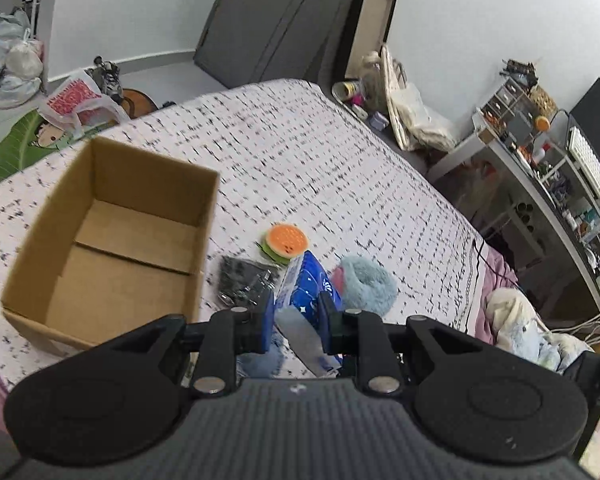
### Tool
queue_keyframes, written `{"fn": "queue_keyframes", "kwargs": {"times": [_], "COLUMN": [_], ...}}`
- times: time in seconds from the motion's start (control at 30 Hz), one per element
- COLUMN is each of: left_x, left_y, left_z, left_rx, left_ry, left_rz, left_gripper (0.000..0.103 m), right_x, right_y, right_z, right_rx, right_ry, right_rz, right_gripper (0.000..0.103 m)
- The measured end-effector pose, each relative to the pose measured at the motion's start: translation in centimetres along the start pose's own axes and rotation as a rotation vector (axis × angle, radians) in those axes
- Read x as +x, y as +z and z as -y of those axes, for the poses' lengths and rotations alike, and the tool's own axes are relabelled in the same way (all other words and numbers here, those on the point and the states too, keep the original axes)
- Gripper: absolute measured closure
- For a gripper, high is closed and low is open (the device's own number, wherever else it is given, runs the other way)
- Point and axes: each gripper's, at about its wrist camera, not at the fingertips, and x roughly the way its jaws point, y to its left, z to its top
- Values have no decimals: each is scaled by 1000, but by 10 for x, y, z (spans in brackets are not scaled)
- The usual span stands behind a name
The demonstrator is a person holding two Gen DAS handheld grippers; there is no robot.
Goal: Organize soft objects
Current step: 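Grasp the blue tissue pack with the left gripper while the right gripper lifts the black plush, then carry both items over the cardboard box and open both grippers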
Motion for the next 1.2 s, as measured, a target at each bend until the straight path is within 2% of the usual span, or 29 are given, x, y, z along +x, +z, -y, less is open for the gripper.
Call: {"fn": "queue_keyframes", "kwargs": {"times": [0.13,0.27,0.83,1.0,1.2], "left_x": [-12,-23,-59,-56,-45], "left_y": [5,11,40,49,57], "left_z": [-13,-25,-87,-107,-130], "left_rx": [-22,-46,-93,-126,-148], "left_ry": [6,6,19,18,20], "left_rz": [30,50,152,151,152], "left_gripper": [82,82,82,82,82], "right_x": [-11,-23,-33,-21,1], "right_y": [3,7,6,5,4], "right_z": [-25,-57,-129,-155,-173], "right_rx": [-21,-74,-141,-210,-226], "right_ry": [-19,10,41,46,69], "right_rz": [24,65,123,113,94], "right_gripper": [93,93,93,93,93]}}
